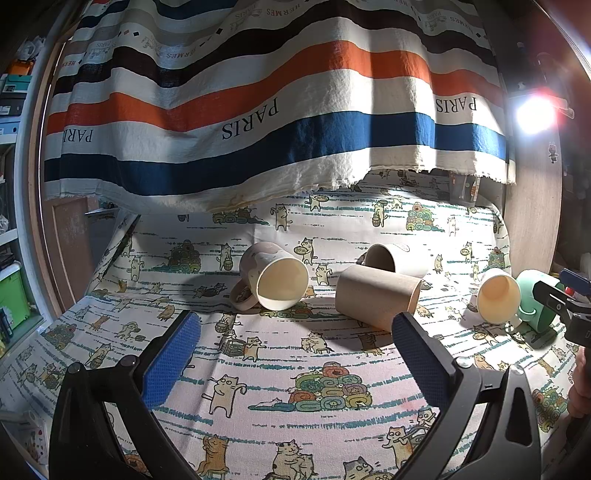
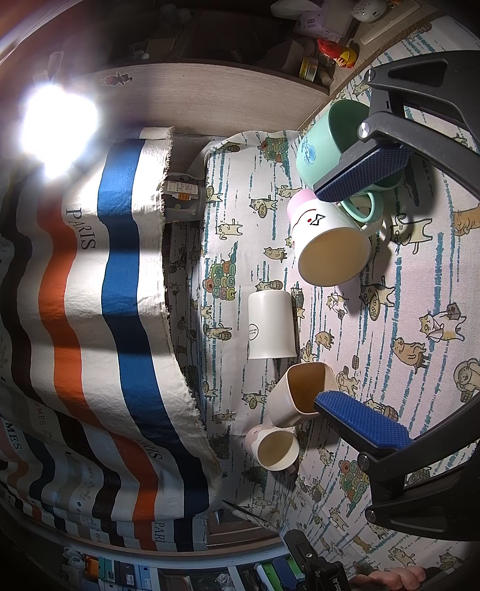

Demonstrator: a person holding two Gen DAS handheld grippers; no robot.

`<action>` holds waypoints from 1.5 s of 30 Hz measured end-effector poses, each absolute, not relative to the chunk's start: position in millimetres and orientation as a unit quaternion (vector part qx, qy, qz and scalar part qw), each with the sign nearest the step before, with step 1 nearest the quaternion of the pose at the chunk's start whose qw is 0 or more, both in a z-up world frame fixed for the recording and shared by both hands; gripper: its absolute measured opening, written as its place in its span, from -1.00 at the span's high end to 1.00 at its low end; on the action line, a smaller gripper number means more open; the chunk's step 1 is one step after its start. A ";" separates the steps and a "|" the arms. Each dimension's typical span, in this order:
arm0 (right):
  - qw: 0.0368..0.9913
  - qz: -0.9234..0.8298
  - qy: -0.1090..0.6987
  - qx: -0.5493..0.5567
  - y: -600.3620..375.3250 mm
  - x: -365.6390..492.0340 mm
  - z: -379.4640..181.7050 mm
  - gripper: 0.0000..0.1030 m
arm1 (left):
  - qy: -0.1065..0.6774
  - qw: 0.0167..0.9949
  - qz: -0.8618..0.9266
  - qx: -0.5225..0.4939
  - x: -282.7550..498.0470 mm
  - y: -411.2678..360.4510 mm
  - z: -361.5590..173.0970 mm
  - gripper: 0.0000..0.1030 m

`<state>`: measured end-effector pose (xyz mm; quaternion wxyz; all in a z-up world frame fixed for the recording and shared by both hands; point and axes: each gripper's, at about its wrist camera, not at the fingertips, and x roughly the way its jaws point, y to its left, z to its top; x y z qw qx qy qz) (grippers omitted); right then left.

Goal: Flip cup upside down

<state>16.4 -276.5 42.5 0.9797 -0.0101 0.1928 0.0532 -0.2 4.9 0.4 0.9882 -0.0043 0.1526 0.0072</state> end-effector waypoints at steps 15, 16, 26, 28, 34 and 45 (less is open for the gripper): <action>0.982 0.053 0.182 0.014 -295.5 3.8 48.5 -0.99 | 0.190 0.982 -0.008 0.014 1.2 -5.8 -0.4 -1.00; 0.982 0.048 0.183 0.020 -301.2 2.5 50.5 -0.99 | 0.186 0.982 -0.005 0.023 -0.9 -10.5 1.2 -1.00; 0.973 0.010 0.223 0.066 -366.0 10.5 69.2 -0.99 | 0.208 0.977 -0.021 0.047 6.7 -47.9 20.0 -1.00; 0.970 0.004 0.233 0.067 -372.7 16.1 70.9 -0.99 | 0.222 0.974 -0.022 0.041 12.7 -51.9 19.7 -1.00; 0.968 0.003 0.249 0.033 -368.2 34.6 73.1 -0.88 | 0.233 0.972 -0.017 0.040 20.0 -60.6 23.6 -1.00; 0.946 0.081 0.308 0.055 -326.6 81.4 78.3 -0.61 | 0.273 0.961 -0.001 0.042 59.0 -73.7 37.5 -1.00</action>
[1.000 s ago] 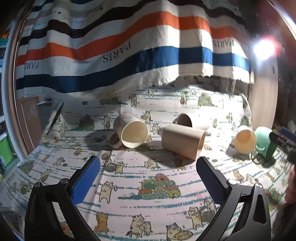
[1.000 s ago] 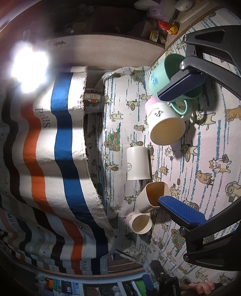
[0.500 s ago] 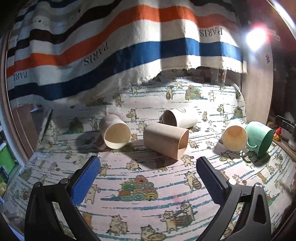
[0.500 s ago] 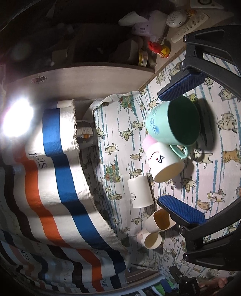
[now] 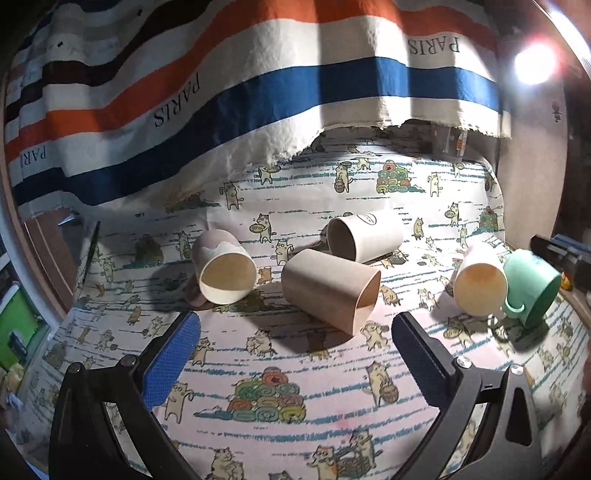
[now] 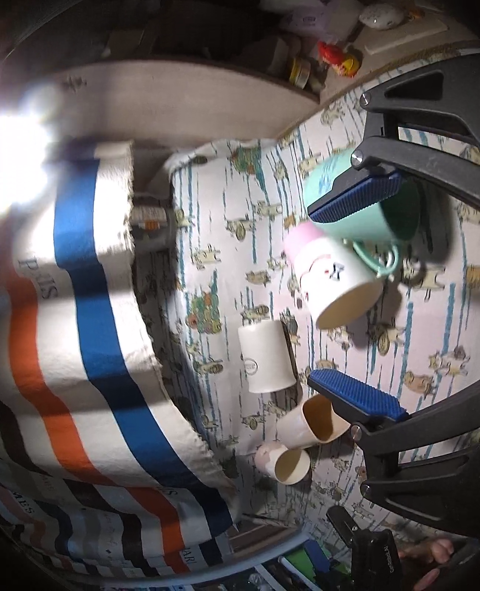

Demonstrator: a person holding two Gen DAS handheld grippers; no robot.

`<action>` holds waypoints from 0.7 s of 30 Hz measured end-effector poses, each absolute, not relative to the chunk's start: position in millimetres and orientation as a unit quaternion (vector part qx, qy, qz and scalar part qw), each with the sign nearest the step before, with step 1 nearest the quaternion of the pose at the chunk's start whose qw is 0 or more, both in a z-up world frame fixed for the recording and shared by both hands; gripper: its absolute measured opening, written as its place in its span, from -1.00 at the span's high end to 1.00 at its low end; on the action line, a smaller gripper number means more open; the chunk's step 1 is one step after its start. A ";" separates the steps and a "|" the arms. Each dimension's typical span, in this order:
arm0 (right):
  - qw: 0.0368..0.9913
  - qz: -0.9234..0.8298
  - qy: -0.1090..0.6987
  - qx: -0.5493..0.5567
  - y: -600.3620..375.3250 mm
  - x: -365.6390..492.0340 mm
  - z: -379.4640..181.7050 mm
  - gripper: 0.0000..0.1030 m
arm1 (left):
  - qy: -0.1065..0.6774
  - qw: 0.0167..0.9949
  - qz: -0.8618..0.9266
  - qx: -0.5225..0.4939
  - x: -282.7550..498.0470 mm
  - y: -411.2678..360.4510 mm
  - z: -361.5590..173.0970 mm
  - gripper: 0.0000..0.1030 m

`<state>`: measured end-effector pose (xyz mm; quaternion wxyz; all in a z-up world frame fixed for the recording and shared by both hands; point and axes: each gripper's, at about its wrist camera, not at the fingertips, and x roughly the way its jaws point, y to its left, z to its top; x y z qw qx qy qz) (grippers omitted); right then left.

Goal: Flip cup upside down
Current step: 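Move the left gripper toward the tan speckled cup lying on its side, then close the left gripper on the tan cup's body and lift it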

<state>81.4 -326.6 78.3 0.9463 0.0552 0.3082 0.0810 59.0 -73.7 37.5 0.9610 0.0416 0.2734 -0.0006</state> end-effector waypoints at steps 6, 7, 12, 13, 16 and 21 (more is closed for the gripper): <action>0.933 0.139 0.327 0.061 -286.6 110.3 72.0 -0.50 | 0.305 0.952 0.015 0.002 88.0 -62.4 37.0 -1.00; 0.930 0.147 0.331 0.062 -280.9 115.8 71.0 -0.43 | 0.306 0.952 0.020 0.003 91.0 -59.8 36.0 -0.99; 0.915 0.170 0.361 0.051 -257.7 146.5 60.7 0.04 | 0.322 0.946 0.036 0.003 109.7 -46.8 25.9 -0.50; 0.911 0.175 0.370 0.050 -252.8 155.1 56.0 0.19 | 0.333 0.942 0.035 -0.003 116.3 -42.7 22.6 -0.37; 0.901 0.168 0.396 0.056 -243.9 184.6 36.4 0.52 | 0.388 0.920 0.028 -0.045 139.4 -27.9 6.9 0.24; 0.881 0.167 0.435 0.081 -239.3 215.5 5.1 0.69 | 0.436 0.895 0.015 -0.096 160.1 -12.9 -17.8 0.32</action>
